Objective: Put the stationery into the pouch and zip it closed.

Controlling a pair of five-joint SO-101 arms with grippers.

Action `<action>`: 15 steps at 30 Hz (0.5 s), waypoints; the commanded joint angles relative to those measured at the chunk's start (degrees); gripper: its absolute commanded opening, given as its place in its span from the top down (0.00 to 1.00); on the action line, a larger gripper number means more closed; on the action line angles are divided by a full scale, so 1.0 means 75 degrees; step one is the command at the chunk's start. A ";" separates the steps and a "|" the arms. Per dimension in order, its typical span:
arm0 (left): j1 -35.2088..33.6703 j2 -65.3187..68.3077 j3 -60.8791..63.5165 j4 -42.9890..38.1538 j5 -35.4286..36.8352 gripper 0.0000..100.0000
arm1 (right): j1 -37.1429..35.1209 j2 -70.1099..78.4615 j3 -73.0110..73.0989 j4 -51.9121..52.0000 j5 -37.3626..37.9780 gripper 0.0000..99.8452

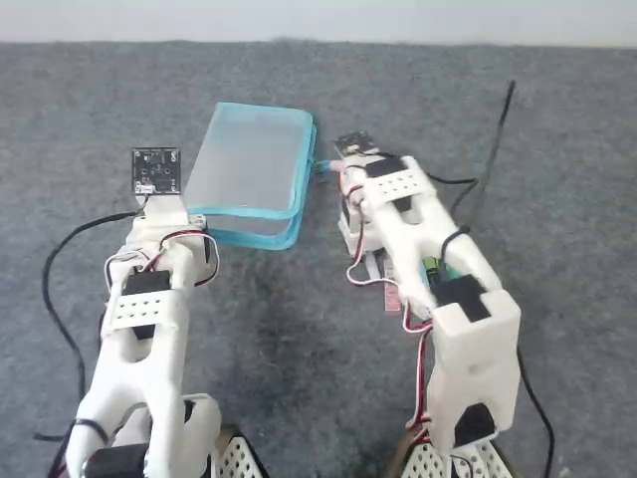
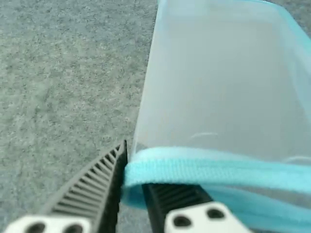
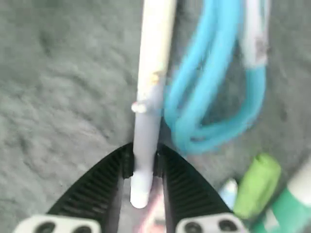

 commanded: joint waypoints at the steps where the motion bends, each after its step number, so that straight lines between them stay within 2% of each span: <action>1: 0.0000 -0.0105 -0.0299 -0.0188 -0.0070 0.99 | 0.0440 -0.1553 -0.0035 0.0955 0.0270 0.99; 8: 0.0539 -0.0117 -0.0111 -0.0152 -0.0141 0.99 | 0.0697 -0.4401 0.0176 0.2315 0.1055 0.99; 15: 0.1829 -0.0117 -0.0123 0.0129 -0.0246 0.99 | 0.1448 -0.6816 0.2778 0.2139 0.2544 0.99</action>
